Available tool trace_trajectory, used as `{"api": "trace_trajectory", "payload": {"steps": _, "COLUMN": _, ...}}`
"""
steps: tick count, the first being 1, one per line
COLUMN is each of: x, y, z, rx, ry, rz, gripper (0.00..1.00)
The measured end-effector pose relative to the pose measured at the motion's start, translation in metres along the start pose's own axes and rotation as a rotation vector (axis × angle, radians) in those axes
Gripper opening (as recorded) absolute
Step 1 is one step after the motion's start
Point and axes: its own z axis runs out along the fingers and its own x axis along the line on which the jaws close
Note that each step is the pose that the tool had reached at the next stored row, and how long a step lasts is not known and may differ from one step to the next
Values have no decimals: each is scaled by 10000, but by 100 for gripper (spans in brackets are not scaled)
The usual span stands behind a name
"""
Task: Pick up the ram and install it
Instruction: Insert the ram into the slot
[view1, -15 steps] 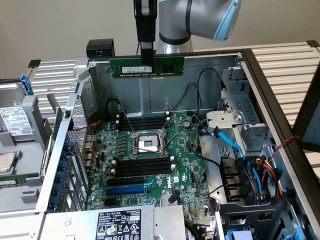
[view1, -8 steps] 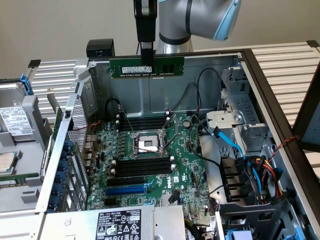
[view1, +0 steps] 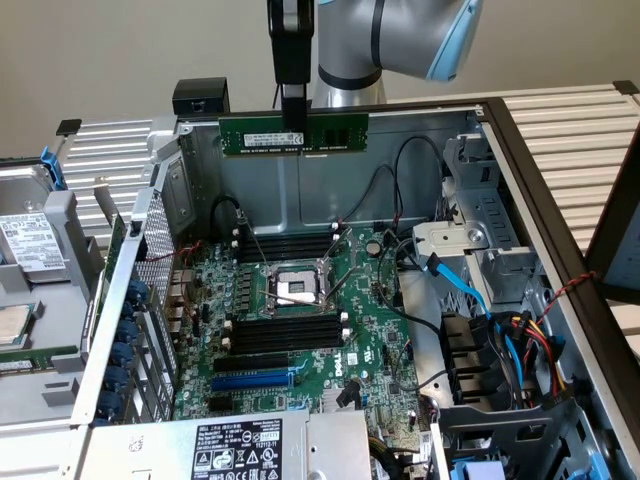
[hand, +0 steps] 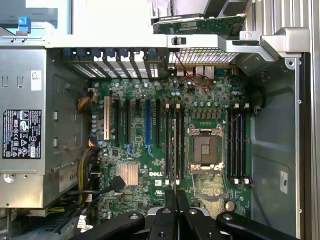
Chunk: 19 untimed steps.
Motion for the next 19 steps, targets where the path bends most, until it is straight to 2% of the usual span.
{"api": "trace_trajectory", "payload": {"steps": 19, "x": -1, "y": -6, "z": 347, "rx": 0, "ry": 1, "rz": 2, "gripper": 12}}
